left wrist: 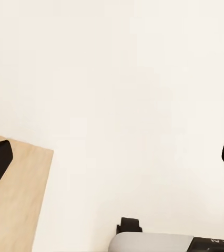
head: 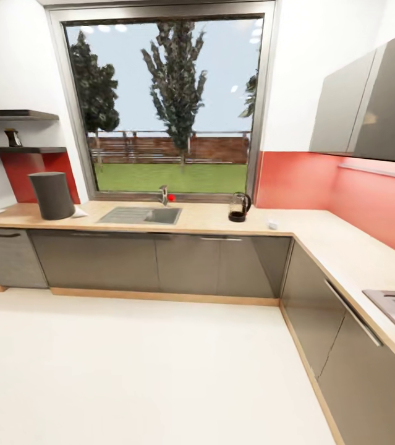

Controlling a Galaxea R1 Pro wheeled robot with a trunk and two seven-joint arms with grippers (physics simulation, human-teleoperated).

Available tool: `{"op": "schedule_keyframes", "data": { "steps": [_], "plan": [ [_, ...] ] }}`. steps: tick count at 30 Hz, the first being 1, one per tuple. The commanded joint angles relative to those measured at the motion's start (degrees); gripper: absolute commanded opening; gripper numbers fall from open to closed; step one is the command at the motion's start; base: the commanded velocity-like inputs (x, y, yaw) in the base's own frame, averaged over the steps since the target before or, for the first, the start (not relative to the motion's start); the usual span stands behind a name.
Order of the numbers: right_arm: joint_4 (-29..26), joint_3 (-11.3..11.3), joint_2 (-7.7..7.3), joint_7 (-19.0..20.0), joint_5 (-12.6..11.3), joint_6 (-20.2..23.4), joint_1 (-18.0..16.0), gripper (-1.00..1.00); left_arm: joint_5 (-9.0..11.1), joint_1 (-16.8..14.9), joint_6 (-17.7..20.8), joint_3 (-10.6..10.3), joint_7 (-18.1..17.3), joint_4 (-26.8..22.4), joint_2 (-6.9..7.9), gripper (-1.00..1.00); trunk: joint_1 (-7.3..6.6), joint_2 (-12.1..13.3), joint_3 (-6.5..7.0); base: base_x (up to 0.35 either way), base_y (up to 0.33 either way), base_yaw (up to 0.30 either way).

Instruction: Set up a coffee station on the kitchen countertop: keep the coffee maker on the countertop, move the bottle of coffee from the kitchen shelf to the counter next to the coffee maker, place a paper coffee filter on top of the coffee maker, put the saucer next to the coffee maker with the coffee cup on the saucer, and place the electric kettle next to the coffee maker.

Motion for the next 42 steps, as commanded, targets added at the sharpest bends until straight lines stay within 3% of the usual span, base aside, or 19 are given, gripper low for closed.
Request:
{"op": "schedule_keyframes", "data": {
  "steps": [1,14,42],
  "plan": [
    [0.04,-0.04,0.01,-0.02,0.00,-0.18,-0.01,1.00,0.09,-0.02,-0.19,0.09,-0.02,0.06,0.01,1.00,0.05,-0.03,-0.01,0.335,0.000,0.107],
    [-0.01,-0.02,0.09,-0.02,0.00,-0.18,-0.01,1.00,0.14,-0.02,-0.19,0.10,0.01,0.06,0.05,1.00,0.05,-0.03,-0.01,0.335,0.000,0.217],
    [0.13,0.02,0.10,0.00,0.09,-0.27,-0.01,1.00,0.17,-0.02,-0.19,0.10,0.04,0.14,0.05,1.00,0.05,-0.03,-0.01,0.333,0.035,0.008]
  ]
}}
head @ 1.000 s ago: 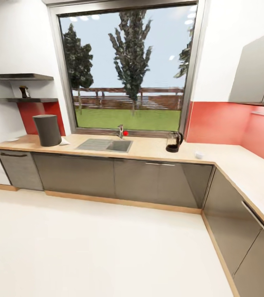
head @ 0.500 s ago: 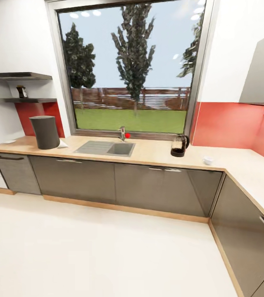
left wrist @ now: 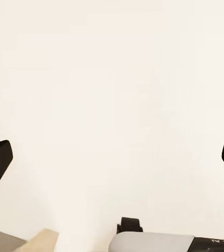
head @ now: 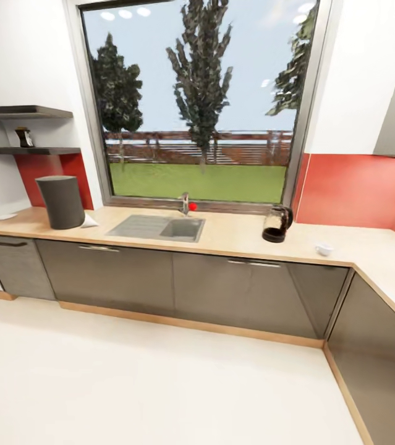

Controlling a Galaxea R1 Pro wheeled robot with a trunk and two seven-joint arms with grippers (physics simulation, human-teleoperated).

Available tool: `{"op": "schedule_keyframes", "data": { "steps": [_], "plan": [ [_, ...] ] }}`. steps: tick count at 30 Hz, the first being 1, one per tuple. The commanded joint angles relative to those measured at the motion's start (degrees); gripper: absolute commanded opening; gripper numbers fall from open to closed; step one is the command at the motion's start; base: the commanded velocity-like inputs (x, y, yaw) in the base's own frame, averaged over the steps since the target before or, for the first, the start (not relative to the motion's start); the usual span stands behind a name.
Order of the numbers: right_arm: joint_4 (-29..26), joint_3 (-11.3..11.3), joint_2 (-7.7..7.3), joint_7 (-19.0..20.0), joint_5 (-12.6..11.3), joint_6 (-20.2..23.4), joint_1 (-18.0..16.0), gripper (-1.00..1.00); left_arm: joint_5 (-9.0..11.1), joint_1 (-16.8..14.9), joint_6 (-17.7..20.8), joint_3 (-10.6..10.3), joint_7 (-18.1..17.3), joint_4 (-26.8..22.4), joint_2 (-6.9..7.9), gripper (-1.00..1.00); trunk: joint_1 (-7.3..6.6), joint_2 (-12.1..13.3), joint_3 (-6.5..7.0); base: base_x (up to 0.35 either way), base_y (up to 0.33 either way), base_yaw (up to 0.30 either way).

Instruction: Set up a coffee station on the kitchen countertop: keep the coffee maker on the countertop, move the bottle of coffee from the kitchen shelf to the counter next to the coffee maker, place a paper coffee filter on top of the coffee maker, put the saucer next to the coffee maker with the coffee cup on the saucer, and place the electric kettle next to the coffee maker.

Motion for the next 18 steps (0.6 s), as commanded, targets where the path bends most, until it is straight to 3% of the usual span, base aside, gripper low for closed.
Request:
{"op": "schedule_keyframes", "data": {
  "steps": [1,8,18],
  "plan": [
    [0.03,-0.06,0.01,-0.03,0.01,-0.18,-0.01,1.00,0.10,-0.02,-0.19,0.09,-0.01,0.07,-0.03,1.00,0.05,-0.02,-0.02,0.319,0.143,0.000],
    [0.02,-0.02,0.01,-0.05,0.01,-0.18,-0.01,1.00,0.10,-0.02,-0.19,0.07,-0.07,0.03,-0.01,1.00,0.05,-0.02,-0.02,0.317,0.148,0.066],
    [0.03,-0.02,0.01,-0.05,0.01,-0.18,-0.01,1.00,0.10,-0.02,-0.19,0.07,-0.08,0.03,-0.01,1.00,0.05,-0.02,-0.02,0.317,0.150,0.255]
  ]
}}
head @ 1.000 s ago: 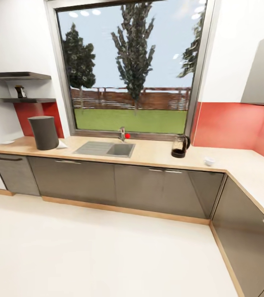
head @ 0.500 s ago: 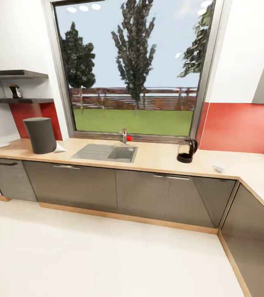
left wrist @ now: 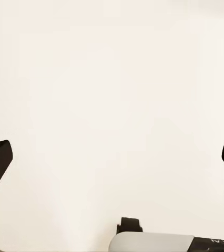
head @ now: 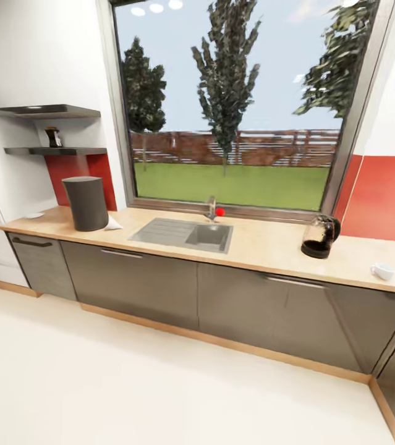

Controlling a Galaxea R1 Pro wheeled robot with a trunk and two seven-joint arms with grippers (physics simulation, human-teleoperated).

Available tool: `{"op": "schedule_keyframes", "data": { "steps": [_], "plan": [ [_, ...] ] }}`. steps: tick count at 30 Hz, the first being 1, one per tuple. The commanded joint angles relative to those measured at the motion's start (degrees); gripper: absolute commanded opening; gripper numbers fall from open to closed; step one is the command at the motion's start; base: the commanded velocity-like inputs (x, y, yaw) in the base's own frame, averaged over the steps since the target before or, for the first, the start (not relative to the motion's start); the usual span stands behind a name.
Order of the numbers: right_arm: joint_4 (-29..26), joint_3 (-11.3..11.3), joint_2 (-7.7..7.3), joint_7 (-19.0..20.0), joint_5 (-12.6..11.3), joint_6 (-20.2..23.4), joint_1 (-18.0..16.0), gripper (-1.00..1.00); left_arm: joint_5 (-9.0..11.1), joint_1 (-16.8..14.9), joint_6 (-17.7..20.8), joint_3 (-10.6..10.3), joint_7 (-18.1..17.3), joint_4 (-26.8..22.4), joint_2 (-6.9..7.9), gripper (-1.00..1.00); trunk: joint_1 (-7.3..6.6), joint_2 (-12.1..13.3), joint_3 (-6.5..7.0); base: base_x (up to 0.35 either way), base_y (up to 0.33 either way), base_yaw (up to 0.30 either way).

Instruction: Set up a coffee station on the kitchen countertop: keep the coffee maker on the countertop, move the bottle of coffee from the kitchen shelf to the counter next to the coffee maker, place a paper coffee filter on top of the coffee maker, put the saucer next to the coffee maker with the coffee cup on the saucer, and place the electric kettle next to the coffee maker.

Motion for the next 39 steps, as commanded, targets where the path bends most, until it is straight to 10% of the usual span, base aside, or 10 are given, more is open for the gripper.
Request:
{"op": "schedule_keyframes", "data": {
  "steps": [1,39],
  "plan": [
    [0.02,-0.07,0.01,-0.03,0.01,-0.17,0.01,1.00,0.10,-0.04,-0.20,0.07,-0.03,0.09,-0.01,1.00,0.05,-0.03,-0.02,0.317,0.150,0.276],
    [0.02,-0.05,0.01,-0.02,0.01,-0.09,0.01,1.00,-0.08,-0.04,-0.22,0.07,-0.03,0.07,-0.03,1.00,0.05,-0.03,-0.02,0.332,0.026,0.278]
  ]
}}
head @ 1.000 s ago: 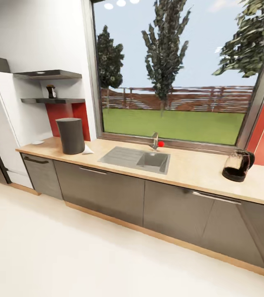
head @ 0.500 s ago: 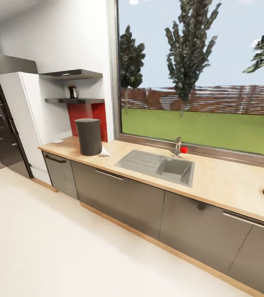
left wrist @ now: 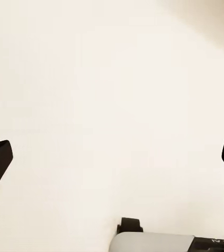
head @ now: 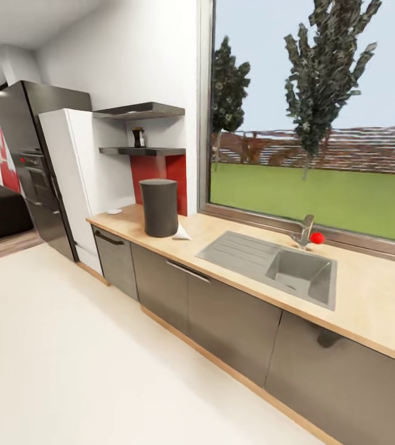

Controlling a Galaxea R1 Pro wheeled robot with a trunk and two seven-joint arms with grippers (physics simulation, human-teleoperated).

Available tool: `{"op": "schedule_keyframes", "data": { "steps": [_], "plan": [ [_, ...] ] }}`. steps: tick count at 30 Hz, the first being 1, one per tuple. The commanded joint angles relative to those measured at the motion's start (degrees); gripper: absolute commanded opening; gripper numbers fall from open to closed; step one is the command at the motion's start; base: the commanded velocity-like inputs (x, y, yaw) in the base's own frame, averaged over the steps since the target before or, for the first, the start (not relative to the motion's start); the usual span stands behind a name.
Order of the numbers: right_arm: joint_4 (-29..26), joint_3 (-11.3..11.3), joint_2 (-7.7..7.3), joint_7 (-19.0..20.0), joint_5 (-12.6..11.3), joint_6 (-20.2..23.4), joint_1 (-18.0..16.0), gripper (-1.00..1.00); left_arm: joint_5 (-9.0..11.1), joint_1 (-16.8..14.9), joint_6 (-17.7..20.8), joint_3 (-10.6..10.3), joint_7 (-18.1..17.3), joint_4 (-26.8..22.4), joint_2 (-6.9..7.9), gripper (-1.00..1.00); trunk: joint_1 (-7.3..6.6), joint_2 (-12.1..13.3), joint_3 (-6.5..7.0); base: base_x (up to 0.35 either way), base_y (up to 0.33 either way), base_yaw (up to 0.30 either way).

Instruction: Set up a coffee station on the kitchen countertop: keep the coffee maker on the countertop, move the bottle of coffee from the kitchen shelf to the counter next to the coffee maker, place a paper coffee filter on top of the coffee maker, put the saucer next to the coffee maker with the coffee cup on the saucer, and place the electric kettle next to the coffee maker.

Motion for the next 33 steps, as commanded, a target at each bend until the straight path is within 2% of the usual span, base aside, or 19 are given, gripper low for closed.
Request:
{"op": "schedule_keyframes", "data": {
  "steps": [1,9,33],
  "plan": [
    [0.03,-0.06,0.00,-0.03,0.01,-0.17,0.00,1.00,0.08,-0.04,-0.20,0.09,-0.03,0.07,-0.01,1.00,0.05,-0.03,-0.02,0.335,0.000,0.278],
    [0.03,-0.07,0.00,-0.02,0.01,-0.17,0.00,1.00,0.08,-0.04,-0.20,0.09,-0.03,0.07,0.00,1.00,0.05,-0.03,-0.02,0.335,0.047,0.189],
    [0.03,-0.07,0.00,-0.02,0.01,-0.17,0.00,1.00,0.24,-0.04,-0.20,0.16,-0.02,0.06,0.00,1.00,0.05,-0.03,-0.02,0.320,0.177,0.006]
  ]
}}
